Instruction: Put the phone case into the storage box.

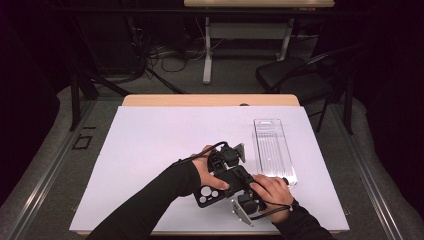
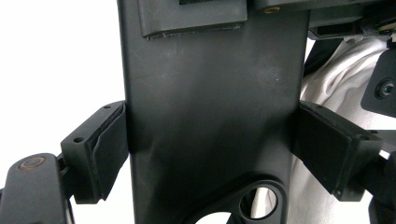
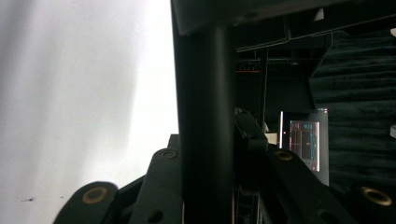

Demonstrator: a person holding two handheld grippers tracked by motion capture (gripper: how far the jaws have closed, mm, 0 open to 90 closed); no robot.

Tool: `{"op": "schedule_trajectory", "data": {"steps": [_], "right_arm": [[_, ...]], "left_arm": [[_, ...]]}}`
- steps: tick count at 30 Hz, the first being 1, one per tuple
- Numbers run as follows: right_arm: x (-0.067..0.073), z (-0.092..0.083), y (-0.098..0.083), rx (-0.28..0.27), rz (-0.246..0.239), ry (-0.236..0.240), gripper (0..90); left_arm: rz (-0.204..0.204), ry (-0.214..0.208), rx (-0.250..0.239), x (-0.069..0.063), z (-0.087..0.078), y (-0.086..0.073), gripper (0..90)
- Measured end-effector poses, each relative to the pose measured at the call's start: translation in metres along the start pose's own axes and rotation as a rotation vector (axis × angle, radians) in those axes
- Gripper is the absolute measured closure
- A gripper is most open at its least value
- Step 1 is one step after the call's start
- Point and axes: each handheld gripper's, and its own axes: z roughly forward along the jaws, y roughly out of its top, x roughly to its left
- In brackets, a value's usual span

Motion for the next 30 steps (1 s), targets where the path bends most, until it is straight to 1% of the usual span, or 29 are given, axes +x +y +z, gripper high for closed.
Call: {"op": "schedule_trajectory", "data": {"steps": [3, 5, 8, 13, 14, 16, 24, 30], "right_arm": [[0.0002, 0.0000, 0.0002, 0.000, 0.002, -0.001, 77.6], [-0.0002, 0.0002, 0.0005, 0.000, -0.008, -0.006, 78.2], [0.0008, 0.0000, 0.0006, 0.004, -0.001, -0.010, 79.1], [0.0003, -0.0002, 0.0007, 0.001, -0.015, -0.018, 80.8], [0.0008, -0.0005, 0.0006, 0.003, -0.007, -0.018, 81.2], [0.0000, -0.0003, 0.0007, 0.000, -0.017, -0.020, 81.6], [0.0014, -0.0002, 0.0011, 0.002, -0.020, -0.027, 83.3], [0.0023, -0.0003, 0.0014, 0.005, -0.019, -0.031, 84.3]], "left_arm": [[-0.002, -0.002, -0.001, 0.0003, 0.0003, -0.0002, 14.7], [-0.005, -0.003, -0.004, 0.0004, 0.0005, -0.0005, 14.8], [-0.010, -0.007, -0.004, 0.0004, 0.0003, -0.0007, 14.8], [-0.012, -0.013, -0.004, 0.0007, -0.0001, -0.0007, 14.7], [-0.014, -0.016, -0.005, 0.0008, -0.0001, -0.0008, 14.7], [-0.014, -0.016, -0.006, 0.0007, 0.0001, -0.0007, 14.7], [-0.012, -0.021, -0.003, 0.0016, 0.0006, -0.0008, 14.7], [-0.018, -0.023, -0.004, 0.0018, 0.0013, -0.0012, 14.6]]}}
